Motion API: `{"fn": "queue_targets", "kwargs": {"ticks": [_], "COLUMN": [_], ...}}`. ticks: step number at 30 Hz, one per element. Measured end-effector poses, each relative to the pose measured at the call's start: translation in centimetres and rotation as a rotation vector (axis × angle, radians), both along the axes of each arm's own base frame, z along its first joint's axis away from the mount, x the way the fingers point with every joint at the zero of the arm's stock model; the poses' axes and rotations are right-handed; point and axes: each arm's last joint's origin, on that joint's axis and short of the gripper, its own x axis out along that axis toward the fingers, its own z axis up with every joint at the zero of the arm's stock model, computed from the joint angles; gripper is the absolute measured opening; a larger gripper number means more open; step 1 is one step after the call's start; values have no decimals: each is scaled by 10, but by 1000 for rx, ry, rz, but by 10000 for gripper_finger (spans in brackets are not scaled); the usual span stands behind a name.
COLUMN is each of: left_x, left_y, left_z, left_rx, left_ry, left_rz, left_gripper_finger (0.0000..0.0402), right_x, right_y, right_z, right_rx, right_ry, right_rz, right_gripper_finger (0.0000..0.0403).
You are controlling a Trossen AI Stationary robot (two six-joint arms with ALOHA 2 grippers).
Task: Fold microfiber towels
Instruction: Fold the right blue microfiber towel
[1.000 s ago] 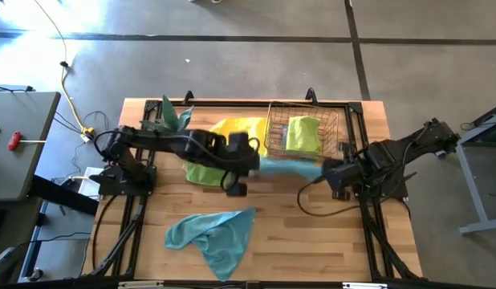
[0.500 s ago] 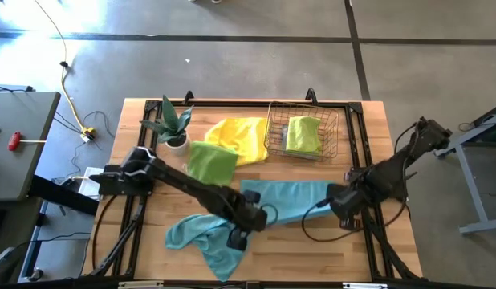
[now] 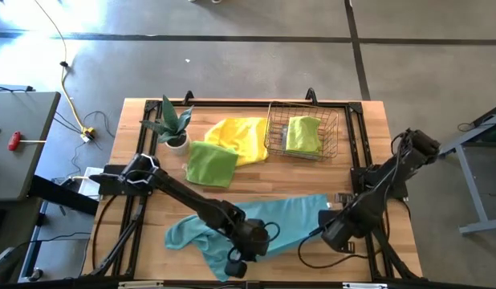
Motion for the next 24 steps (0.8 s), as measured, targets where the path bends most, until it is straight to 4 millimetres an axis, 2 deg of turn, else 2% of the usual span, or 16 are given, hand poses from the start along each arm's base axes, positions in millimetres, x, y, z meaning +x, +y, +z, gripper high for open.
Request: {"fn": "queue_targets", "kwargs": {"ticks": [7,17,20,24], "left_x": [2,5,3,1], "left_y": [0,7,2,-5], "left_z": [-11,-15,-15,-14], "left_rx": [59,76,81,61], "left_ry": [21,22,12,24], "left_rz": [43,34,15,25], "left_gripper_finger": [0,2,13,42], "right_x": [2,0,-1,1], "right_y": [10,12,15,18], "right_z": [-15,-13,-13,-13], "right_rx": [-36,-22,23,66], "right_ry": [48,49,70,69], "right_rz": [40,13,9,-5], "right_gripper_finger": [0,2,18,62]}}
